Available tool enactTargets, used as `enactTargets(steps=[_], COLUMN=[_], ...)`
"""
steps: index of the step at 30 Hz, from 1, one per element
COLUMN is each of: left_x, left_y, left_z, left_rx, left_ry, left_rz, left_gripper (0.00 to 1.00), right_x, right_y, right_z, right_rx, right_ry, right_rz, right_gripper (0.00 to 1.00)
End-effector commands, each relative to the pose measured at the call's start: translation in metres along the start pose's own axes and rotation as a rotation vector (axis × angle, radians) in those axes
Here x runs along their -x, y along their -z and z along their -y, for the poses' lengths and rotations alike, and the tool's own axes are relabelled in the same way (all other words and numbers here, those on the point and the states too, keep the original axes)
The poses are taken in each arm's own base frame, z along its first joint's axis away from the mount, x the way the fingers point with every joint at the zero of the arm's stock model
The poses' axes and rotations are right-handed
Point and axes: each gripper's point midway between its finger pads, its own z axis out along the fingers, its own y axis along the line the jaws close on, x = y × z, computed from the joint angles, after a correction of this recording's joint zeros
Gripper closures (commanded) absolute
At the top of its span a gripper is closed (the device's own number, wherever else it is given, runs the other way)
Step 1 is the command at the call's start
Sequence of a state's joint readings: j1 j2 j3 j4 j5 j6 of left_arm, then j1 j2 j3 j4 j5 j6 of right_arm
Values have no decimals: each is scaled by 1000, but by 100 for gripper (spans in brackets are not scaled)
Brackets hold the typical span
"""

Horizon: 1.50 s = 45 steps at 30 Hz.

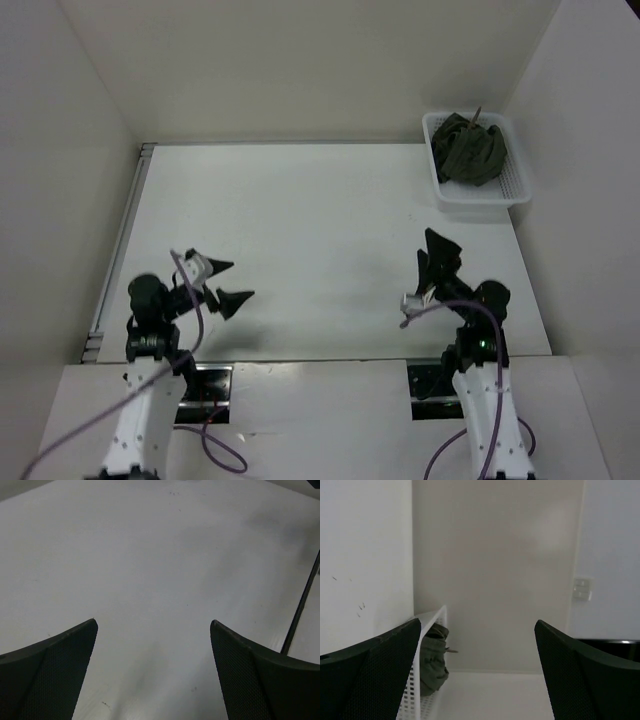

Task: Fold and stack the shorts
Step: Grab the shorts from the pile

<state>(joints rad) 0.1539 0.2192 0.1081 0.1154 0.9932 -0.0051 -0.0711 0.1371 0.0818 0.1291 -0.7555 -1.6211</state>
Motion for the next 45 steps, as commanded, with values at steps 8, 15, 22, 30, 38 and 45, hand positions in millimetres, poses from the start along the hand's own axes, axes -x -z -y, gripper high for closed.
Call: enactTargets(steps=[8, 15, 22, 30, 38, 45], left_x=[100, 49, 37, 0, 12, 32], left_y=[-186, -266, -296, -294, -293, -281], left_z=[-165, -186, -186, -174, -154, -147], left_rx=[309, 173, 119, 170, 164, 206], left_ry=[111, 248, 248, 242, 211, 168], left_rz=[-303, -523, -508, -598, -586, -553], left_gripper=[0, 0, 0, 0, 0, 0], right_x=[-220, -362, -427, -428, -416, -425], right_y=[-154, -171, -184, -172, -167, -176], right_z=[101, 15, -61, -143, -166, -98], right_rx=[-214, -489, -652, -576, -470, -490], right_ry=[-954, -1668, -1756, -1768, -1764, -1683], right_rz=[-593, -1003, -1178, -1329, -1357, -1232], right_gripper=[1, 1, 2, 2, 68, 100])
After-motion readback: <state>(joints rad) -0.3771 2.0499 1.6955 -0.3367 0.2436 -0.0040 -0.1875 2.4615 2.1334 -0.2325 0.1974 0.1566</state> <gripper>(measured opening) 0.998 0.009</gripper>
